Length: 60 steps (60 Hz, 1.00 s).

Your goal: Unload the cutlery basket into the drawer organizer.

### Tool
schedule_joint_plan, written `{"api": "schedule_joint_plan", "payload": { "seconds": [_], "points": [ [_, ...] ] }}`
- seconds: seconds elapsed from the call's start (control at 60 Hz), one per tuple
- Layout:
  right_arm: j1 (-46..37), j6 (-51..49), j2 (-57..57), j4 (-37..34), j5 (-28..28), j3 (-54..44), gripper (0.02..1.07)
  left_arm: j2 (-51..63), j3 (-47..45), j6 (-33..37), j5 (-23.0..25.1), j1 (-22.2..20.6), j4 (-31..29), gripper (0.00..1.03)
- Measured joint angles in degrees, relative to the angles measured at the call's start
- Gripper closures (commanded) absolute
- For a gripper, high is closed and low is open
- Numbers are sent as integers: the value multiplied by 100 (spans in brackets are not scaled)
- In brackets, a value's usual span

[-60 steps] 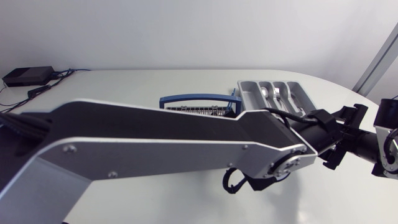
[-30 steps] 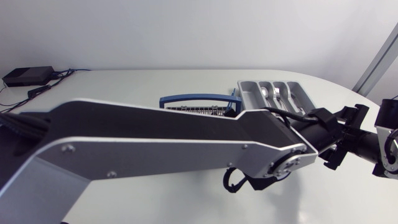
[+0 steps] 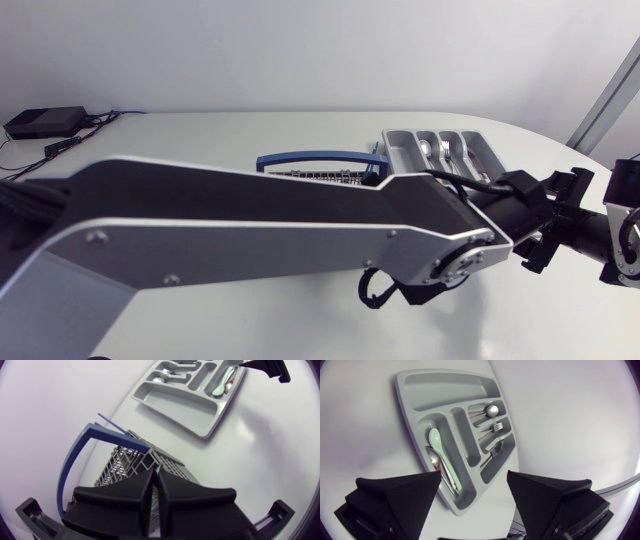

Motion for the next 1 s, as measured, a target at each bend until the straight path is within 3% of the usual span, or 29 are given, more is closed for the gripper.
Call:
{"api": "schedule_joint_plan", "payload": {
  "seconds": [0.45,1.0],
  "points": [
    [-68,-66,0,0,-28,-2,12,-573,-101,321,-92,-57,387,100],
    [-61,-28,-365,-127,-114,-31,12,-1115,-356,498,-262,-243,452,100]
  ]
}}
